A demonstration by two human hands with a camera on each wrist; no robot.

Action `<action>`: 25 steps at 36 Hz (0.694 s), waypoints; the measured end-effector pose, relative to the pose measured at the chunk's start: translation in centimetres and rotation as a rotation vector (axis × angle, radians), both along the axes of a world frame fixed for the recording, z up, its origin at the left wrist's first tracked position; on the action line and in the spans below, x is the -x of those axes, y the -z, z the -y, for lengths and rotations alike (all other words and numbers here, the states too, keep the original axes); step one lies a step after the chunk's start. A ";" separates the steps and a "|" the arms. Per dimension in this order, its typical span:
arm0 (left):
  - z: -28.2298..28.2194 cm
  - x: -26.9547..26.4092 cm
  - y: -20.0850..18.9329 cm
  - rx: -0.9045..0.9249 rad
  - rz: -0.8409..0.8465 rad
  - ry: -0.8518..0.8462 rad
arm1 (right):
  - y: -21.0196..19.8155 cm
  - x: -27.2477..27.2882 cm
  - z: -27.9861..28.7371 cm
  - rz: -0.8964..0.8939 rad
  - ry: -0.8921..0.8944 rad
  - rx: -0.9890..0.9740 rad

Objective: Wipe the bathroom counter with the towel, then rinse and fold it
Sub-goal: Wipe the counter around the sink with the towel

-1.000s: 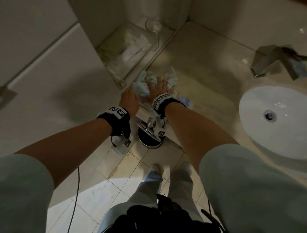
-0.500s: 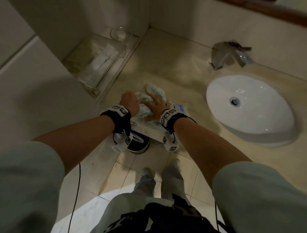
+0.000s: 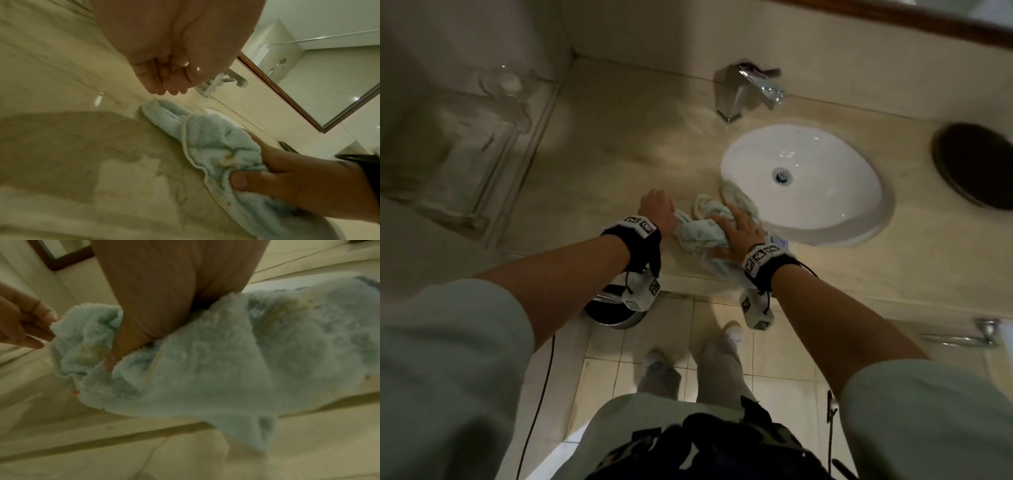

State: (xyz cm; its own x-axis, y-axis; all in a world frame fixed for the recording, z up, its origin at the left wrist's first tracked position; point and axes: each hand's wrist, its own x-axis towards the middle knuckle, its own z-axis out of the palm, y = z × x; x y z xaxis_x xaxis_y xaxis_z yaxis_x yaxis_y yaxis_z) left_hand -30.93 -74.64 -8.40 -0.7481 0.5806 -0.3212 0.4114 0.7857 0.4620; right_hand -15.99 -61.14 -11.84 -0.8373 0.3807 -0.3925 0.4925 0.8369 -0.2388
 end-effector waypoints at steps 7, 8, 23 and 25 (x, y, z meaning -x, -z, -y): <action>-2.7 -0.3 0.8 0.039 -0.024 0.003 | -0.2 -0.6 -0.5 0.037 0.018 0.005; -2.9 -0.1 0.9 0.041 -0.024 -0.009 | -0.2 -0.5 -0.6 0.045 0.007 0.005; -2.3 2.6 0.1 0.117 -0.060 -0.260 | -1.3 5.9 -4.1 0.078 -0.374 -0.033; -1.9 2.8 -0.4 0.108 -0.083 -0.274 | -1.6 7.2 -4.5 0.094 -0.398 -0.027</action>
State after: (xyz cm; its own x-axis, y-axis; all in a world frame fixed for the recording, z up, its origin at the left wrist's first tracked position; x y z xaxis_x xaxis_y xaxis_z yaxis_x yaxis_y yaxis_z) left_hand -33.69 -72.70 -8.03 -0.8986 0.3191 -0.3012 0.2100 0.9154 0.3434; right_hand -23.22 -56.67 -10.26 -0.8823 0.0452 -0.4685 0.1471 0.9720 -0.1834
